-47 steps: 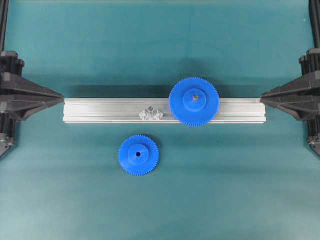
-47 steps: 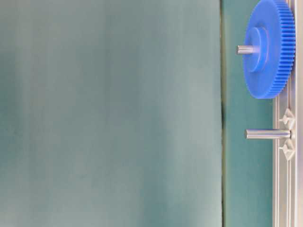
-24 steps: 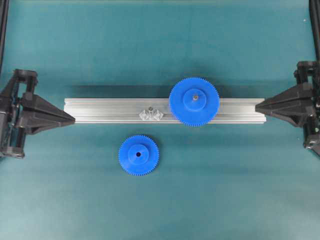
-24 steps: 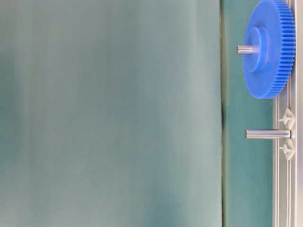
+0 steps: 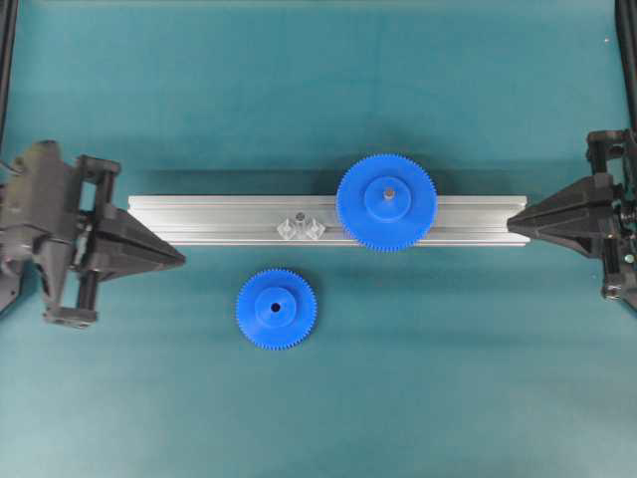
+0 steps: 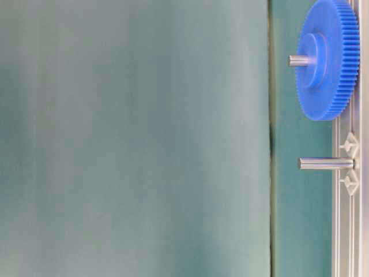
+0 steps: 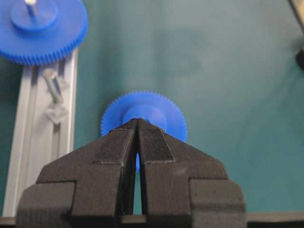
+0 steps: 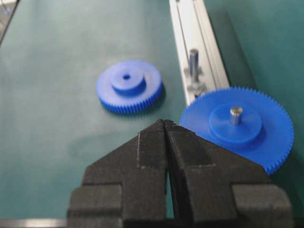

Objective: Find the location of the shaft and insert the small gear.
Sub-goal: 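Move the left gripper over the small blue gear on the table, then lower the left gripper and close it on the small blue gear's hub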

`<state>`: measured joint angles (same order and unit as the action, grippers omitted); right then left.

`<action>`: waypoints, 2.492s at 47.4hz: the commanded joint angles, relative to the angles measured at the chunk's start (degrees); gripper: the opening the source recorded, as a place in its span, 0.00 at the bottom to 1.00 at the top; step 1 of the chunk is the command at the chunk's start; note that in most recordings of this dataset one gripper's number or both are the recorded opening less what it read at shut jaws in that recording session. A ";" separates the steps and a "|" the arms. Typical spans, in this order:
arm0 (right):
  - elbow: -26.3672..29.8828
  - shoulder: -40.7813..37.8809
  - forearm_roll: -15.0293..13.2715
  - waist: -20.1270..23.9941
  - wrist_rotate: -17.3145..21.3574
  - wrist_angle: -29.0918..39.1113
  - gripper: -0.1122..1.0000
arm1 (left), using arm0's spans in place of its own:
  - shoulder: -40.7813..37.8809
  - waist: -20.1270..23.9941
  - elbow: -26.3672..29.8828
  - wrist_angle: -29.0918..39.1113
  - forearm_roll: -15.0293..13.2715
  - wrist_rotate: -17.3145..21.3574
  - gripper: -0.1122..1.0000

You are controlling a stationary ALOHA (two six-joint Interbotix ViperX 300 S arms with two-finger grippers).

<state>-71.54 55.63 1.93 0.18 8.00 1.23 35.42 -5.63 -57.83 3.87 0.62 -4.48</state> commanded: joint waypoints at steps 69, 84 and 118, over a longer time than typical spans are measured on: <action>0.88 -1.76 0.09 -2.64 1.14 8.96 0.13 | -33.40 -2.72 26.72 23.47 0.18 0.26 0.11; 0.88 -1.67 0.09 -2.64 1.05 10.99 0.13 | -39.11 -2.81 32.61 29.27 0.26 0.70 0.11; -0.18 -1.67 -0.09 -2.64 1.05 10.99 0.13 | -43.33 -2.81 37.97 35.24 0.53 2.37 0.12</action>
<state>-72.16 54.40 1.85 -2.29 8.61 12.57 -8.44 -8.17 -21.53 38.58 0.97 -2.11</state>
